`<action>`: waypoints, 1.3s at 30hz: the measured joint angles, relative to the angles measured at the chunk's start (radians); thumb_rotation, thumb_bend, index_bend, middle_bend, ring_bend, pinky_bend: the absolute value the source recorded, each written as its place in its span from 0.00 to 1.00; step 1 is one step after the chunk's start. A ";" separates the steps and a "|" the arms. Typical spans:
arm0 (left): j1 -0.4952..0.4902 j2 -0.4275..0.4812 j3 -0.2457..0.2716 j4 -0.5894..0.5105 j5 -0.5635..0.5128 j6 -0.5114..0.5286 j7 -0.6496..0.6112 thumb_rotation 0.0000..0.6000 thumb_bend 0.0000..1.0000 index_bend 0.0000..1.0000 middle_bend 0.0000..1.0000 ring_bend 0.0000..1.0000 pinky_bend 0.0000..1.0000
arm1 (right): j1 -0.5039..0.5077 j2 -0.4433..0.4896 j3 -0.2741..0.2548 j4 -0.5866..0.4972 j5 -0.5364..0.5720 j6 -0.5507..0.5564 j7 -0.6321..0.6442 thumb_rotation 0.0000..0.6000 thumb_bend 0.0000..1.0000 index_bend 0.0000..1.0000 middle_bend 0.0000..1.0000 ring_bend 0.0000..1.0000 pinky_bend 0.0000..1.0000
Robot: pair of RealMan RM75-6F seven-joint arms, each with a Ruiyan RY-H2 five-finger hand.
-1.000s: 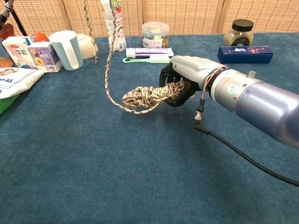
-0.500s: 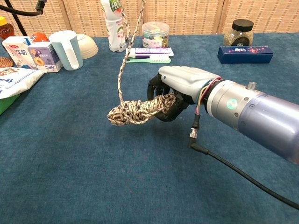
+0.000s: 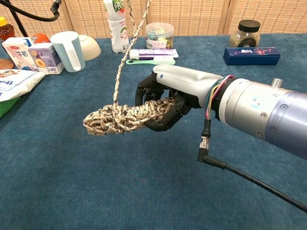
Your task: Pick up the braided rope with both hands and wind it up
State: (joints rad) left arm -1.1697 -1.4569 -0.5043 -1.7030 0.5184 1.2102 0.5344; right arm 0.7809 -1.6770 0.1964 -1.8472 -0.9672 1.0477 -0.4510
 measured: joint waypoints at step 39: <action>0.219 0.003 0.170 0.123 0.243 -0.102 -0.252 1.00 0.40 0.61 0.00 0.00 0.00 | 0.059 0.108 0.319 -0.261 0.444 0.187 0.178 1.00 0.59 0.67 0.53 0.39 0.55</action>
State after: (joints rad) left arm -0.9510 -1.4541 -0.3344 -1.5800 0.7611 1.1082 0.2820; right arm 0.8399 -1.5688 0.5155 -2.1083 -0.5234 1.2344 -0.2734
